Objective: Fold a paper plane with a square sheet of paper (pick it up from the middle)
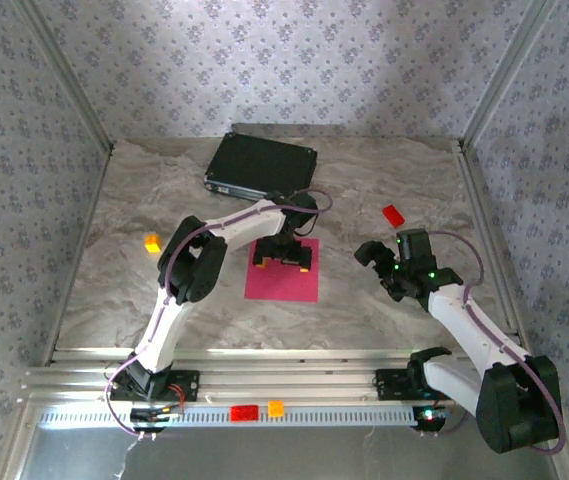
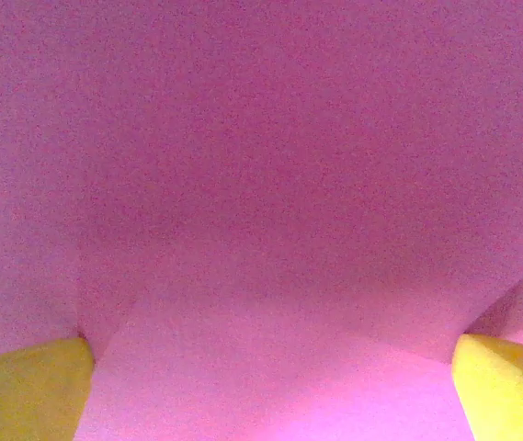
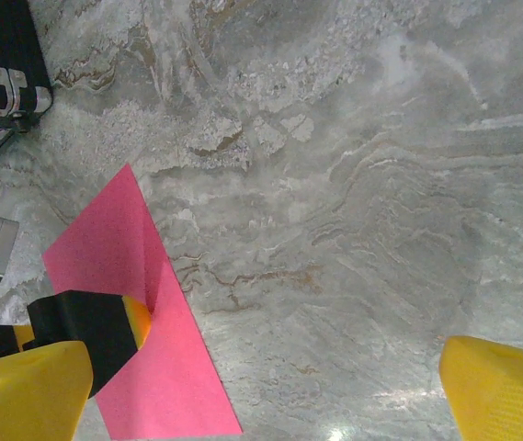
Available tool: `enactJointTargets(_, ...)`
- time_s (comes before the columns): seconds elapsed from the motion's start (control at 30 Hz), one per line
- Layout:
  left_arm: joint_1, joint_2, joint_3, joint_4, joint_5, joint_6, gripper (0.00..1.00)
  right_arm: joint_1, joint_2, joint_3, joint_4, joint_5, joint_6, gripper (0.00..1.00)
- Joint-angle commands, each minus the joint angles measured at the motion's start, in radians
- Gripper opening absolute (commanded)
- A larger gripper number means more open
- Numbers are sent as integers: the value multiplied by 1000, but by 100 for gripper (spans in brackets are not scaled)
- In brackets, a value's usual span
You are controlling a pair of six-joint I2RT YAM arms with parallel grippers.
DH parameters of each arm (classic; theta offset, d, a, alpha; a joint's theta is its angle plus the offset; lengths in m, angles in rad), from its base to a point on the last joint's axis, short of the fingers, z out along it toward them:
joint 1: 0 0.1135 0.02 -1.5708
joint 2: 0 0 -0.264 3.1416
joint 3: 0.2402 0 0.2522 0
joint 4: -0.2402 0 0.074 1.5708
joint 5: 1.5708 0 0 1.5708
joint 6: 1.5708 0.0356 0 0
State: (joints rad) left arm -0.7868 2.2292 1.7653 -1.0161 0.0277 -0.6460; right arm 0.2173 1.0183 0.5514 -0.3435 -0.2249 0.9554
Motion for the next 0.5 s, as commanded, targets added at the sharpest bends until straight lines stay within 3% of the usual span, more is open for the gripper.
enactJointTargets(0.0,-4,21,-52,4,15,-20,100,-5,-22,-12,-43,-8,-15,99)
enactJointTargets(0.47,16,9,-148,87,86,-24,99,-2,-63,-7,-79,3,-1,99)
